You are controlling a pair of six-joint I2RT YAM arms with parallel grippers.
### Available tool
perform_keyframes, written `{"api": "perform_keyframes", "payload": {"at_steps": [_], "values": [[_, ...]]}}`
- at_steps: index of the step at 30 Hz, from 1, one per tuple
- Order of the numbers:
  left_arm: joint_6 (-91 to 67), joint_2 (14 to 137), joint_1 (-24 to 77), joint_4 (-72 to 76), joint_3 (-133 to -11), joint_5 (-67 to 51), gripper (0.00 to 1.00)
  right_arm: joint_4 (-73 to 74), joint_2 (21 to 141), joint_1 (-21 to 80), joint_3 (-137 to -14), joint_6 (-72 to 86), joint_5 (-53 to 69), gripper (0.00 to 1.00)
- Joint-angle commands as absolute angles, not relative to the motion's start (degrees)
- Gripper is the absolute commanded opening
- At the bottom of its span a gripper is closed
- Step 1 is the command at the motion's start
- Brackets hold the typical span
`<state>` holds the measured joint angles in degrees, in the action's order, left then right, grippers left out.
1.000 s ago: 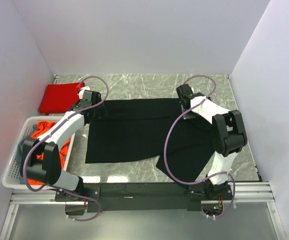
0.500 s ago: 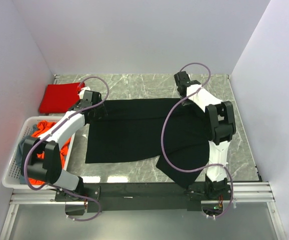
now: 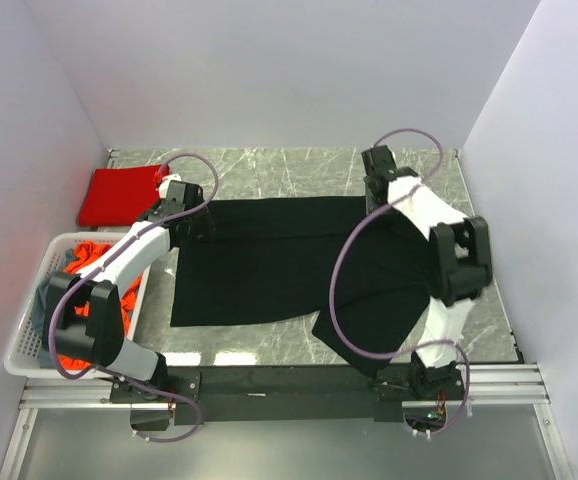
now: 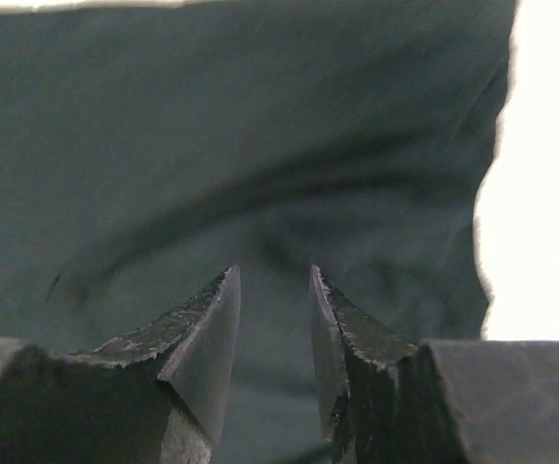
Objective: Fold and stack the t-shirts
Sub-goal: Fold the tshirt
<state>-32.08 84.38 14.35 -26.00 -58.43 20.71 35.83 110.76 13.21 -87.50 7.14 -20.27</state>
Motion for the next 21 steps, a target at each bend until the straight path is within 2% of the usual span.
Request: {"api": "perform_keyframes", "payload": {"at_steps": [1, 5, 9, 21], "values": [[-31.03, 83.76, 14.50, -25.58, -60.64, 20.39, 0.95, 29.80, 100.04, 13.01, -80.44, 12.74, -10.65, 0.42], [-31.11, 83.32, 14.50, -25.40, -60.47, 20.30, 0.95, 26.03, 97.12, 12.92, -71.57, 14.59, -6.51, 0.41], [-31.11, 83.06, 14.50, -25.40, -60.21, 20.48, 0.95, 24.52, 98.08, 11.87, -69.17, 15.55, -6.68, 0.41], [-30.67, 83.67, 14.59, -25.22, -60.29, 21.01, 0.95, 23.29, 106.34, 4.49, -77.25, 15.38, -4.49, 0.41]]}}
